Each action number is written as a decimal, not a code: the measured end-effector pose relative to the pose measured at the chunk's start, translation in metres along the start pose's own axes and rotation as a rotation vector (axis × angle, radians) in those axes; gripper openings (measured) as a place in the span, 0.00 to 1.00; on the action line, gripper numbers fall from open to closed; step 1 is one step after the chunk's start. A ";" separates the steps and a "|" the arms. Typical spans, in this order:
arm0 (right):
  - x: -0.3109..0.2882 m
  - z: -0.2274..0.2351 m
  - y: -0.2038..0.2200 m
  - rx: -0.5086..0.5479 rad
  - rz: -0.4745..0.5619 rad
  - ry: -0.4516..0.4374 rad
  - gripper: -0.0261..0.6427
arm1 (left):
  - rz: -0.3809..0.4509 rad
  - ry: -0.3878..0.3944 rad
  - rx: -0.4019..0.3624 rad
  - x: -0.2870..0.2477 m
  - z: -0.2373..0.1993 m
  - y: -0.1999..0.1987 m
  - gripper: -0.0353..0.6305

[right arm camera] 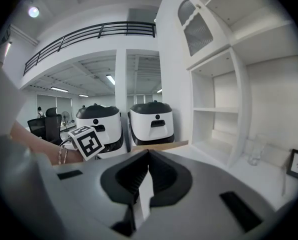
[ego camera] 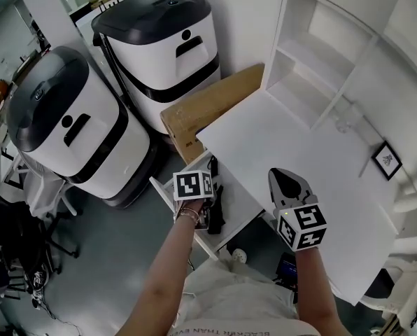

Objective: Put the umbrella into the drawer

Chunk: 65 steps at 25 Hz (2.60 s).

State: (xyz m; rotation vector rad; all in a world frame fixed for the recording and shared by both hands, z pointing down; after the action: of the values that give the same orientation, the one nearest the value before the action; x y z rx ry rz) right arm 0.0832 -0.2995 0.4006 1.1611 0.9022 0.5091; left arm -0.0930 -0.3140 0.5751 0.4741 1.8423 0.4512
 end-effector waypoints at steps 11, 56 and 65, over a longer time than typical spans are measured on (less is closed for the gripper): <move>0.025 0.007 -0.031 0.026 0.085 0.021 0.05 | 0.174 0.023 -0.170 0.062 0.029 -0.048 0.61; 0.106 -0.027 -0.145 0.252 0.422 0.117 0.05 | 1.111 -0.058 -0.629 0.306 0.108 -0.139 0.07; 0.110 -0.024 -0.143 0.248 0.422 0.143 0.05 | 1.147 -0.054 -0.635 0.315 0.111 -0.140 0.07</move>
State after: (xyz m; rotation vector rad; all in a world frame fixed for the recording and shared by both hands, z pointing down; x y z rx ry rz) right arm 0.1109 -0.2526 0.2272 1.5698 0.8596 0.8481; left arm -0.0942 -0.2573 0.2172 1.0422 1.1065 1.6922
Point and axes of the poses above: the fingertips, and each gripper's own axes: x backward along the fingers, z to its right, y out of its underside, the point moved 1 cm from there along x, backward along the fingers, and after that the axes turned 6 degrees about -x, right-handed, at the moved point
